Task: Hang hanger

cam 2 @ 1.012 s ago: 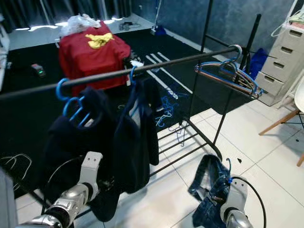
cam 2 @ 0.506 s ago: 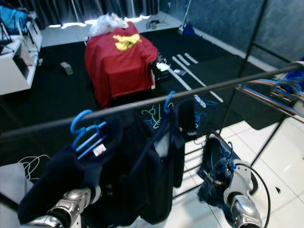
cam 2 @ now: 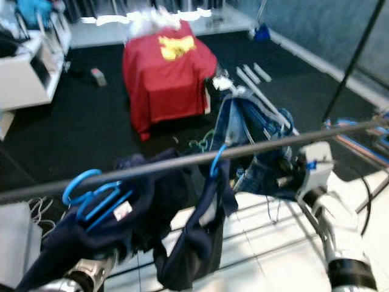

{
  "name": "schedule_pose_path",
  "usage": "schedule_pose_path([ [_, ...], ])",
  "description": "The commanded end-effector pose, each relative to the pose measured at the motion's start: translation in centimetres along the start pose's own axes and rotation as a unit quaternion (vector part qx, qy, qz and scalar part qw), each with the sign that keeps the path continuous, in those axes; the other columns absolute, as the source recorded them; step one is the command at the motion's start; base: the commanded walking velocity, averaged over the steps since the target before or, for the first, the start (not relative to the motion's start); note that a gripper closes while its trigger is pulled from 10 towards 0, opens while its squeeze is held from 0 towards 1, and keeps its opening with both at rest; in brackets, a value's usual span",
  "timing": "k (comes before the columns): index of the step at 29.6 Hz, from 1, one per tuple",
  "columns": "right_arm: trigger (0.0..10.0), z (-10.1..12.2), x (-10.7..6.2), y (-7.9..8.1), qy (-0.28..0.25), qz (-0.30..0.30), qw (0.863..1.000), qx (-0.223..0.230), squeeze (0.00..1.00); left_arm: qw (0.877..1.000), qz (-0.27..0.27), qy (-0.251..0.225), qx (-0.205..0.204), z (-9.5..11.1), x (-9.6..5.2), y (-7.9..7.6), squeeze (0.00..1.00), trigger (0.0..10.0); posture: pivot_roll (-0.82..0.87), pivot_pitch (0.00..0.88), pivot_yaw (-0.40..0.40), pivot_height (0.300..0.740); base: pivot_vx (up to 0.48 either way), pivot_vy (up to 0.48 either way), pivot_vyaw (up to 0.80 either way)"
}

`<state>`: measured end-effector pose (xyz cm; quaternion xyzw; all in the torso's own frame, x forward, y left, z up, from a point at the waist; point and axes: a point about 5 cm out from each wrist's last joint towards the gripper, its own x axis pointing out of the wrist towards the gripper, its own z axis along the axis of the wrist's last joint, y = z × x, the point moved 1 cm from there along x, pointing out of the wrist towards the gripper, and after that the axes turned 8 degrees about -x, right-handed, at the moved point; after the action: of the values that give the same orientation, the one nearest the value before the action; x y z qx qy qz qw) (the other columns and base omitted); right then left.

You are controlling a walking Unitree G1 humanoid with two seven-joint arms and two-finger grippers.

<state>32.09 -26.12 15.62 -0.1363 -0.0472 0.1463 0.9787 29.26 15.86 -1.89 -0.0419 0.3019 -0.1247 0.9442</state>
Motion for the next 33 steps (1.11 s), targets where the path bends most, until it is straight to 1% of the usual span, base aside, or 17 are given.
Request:
schedule_pose_path([
  [1, 10.0, -0.1, -0.2, 0.4, 0.010, 0.000, 1.000, -0.004, 0.00, 1.000, 0.000, 0.014, -0.009, -1.0, -0.3, 0.2, 0.00, 10.0, -0.05, 0.070, 0.004, 0.740, 0.000, 0.000, 0.00],
  [3, 10.0, -0.9, -0.7, 1.0, 0.035, 0.001, 0.999, -0.006, 0.00, 1.000, -0.003, 0.016, -0.009, -1.1, -0.3, 0.1, 0.00, 10.0, -0.05, 0.070, 0.004, 0.740, 0.000, 0.000, 0.00],
  [4, 10.0, -0.9, -0.7, 1.0, 0.035, 0.001, 0.999, -0.006, 0.00, 1.000, -0.003, 0.016, -0.009, -1.1, -0.3, 0.1, 0.00, 10.0, -0.05, 0.070, 0.004, 0.740, 0.000, 0.000, 0.00],
  [5, 10.0, -1.5, -1.0, 1.5, 0.056, 0.003, 0.998, -0.005, 0.00, 1.000, -0.004, 0.018, -0.009, -1.1, -0.3, 0.1, 0.00, 10.0, -0.06, 0.075, 0.003, 0.740, 0.000, 0.000, 0.00],
  [7, 10.0, -1.5, -1.0, 1.5, 0.056, 0.003, 0.998, -0.005, 0.00, 1.000, -0.004, 0.018, -0.009, -1.1, -0.3, 0.1, 0.00, 10.0, -0.06, 0.075, 0.003, 0.740, 0.000, 0.000, 0.00],
  [10, 10.0, -4.1, -2.1, 3.9, 0.112, 0.029, 0.993, 0.004, 0.00, 1.000, 0.001, 0.021, -0.012, -1.2, -0.4, 0.3, 0.00, 10.0, -0.06, 0.090, 0.004, 0.740, 0.000, 0.000, 0.00],
  [11, 10.0, -4.3, -2.4, 4.5, 0.117, 0.034, 0.993, 0.006, 0.00, 1.000, 0.002, 0.020, -0.013, -1.3, -0.4, 0.4, 0.00, 10.0, -0.06, 0.092, 0.006, 0.740, 0.000, 0.000, 0.00],
  [13, 10.0, -4.2, -2.7, 4.9, 0.114, 0.039, 0.993, 0.006, 0.00, 1.000, 0.002, 0.019, -0.015, -1.2, -0.4, 0.4, 0.00, 10.0, -0.06, 0.092, 0.005, 0.740, 0.000, 0.000, 0.00],
  [14, 10.0, -3.8, -2.9, 5.2, 0.103, 0.046, 0.994, 0.010, 0.00, 1.000, 0.001, 0.018, -0.016, -1.2, -0.4, 0.5, 0.00, 10.0, -0.06, 0.094, 0.008, 0.740, 0.000, 0.000, 0.00],
  [16, 10.0, -2.0, -3.4, 5.6, 0.064, 0.069, 0.995, 0.016, 0.00, 1.000, -0.004, 0.015, -0.018, -1.1, -0.4, 0.4, 0.00, 10.0, -0.07, 0.097, 0.010, 0.740, 0.000, 0.000, 0.00],
  [17, 10.0, -2.0, -3.4, 5.6, 0.064, 0.069, 0.995, 0.016, 0.00, 1.000, -0.004, 0.015, -0.018, -1.1, -0.4, 0.4, 0.00, 10.0, -0.07, 0.097, 0.010, 0.740, 0.000, 0.000, 0.00],
  [18, 10.0, -0.2, -3.9, 5.6, 0.036, 0.080, 0.996, 0.018, 0.00, 1.000, -0.008, 0.012, -0.019, -1.0, -0.3, 0.2, 0.00, 10.0, -0.07, 0.100, 0.012, 0.740, 0.000, 0.000, 0.00],
  [20, 10.0, 0.4, -4.0, 5.6, 0.026, 0.082, 0.996, 0.020, 0.00, 1.000, -0.010, 0.011, -0.019, -0.9, -0.3, 0.2, 0.00, 10.0, -0.07, 0.100, 0.012, 0.740, 0.000, 0.000, 0.00],
  [23, 10.0, 4.0, -5.1, 5.0, -0.034, 0.084, 0.996, 0.027, 0.00, 1.000, -0.016, 0.009, -0.018, -0.7, -0.2, 0.0, 0.00, 10.0, -0.08, 0.103, 0.014, 0.740, 0.000, 0.000, 0.00],
  [24, 10.0, 4.0, -5.1, 5.0, -0.034, 0.084, 0.996, 0.027, 0.00, 1.000, -0.016, 0.009, -0.018, -0.7, -0.2, 0.0, 0.00, 10.0, -0.08, 0.103, 0.014, 0.740, 0.000, 0.000, 0.00],
  [26, 10.0, 5.0, -6.0, 5.4, -0.046, 0.100, 0.994, 0.028, 0.00, 1.000, -0.019, 0.009, -0.018, -0.7, -0.2, -0.1, 0.00, 10.0, -0.08, 0.104, 0.014, 0.740, 0.000, 0.000, 0.00],
  [33, 10.0, 4.2, -7.6, 6.7, -0.019, 0.130, 0.991, 0.036, 0.00, 1.000, -0.021, 0.012, -0.019, -0.8, -0.2, -0.1, 0.00, 10.0, -0.08, 0.103, 0.012, 0.740, 0.000, 0.000, 0.00],
])
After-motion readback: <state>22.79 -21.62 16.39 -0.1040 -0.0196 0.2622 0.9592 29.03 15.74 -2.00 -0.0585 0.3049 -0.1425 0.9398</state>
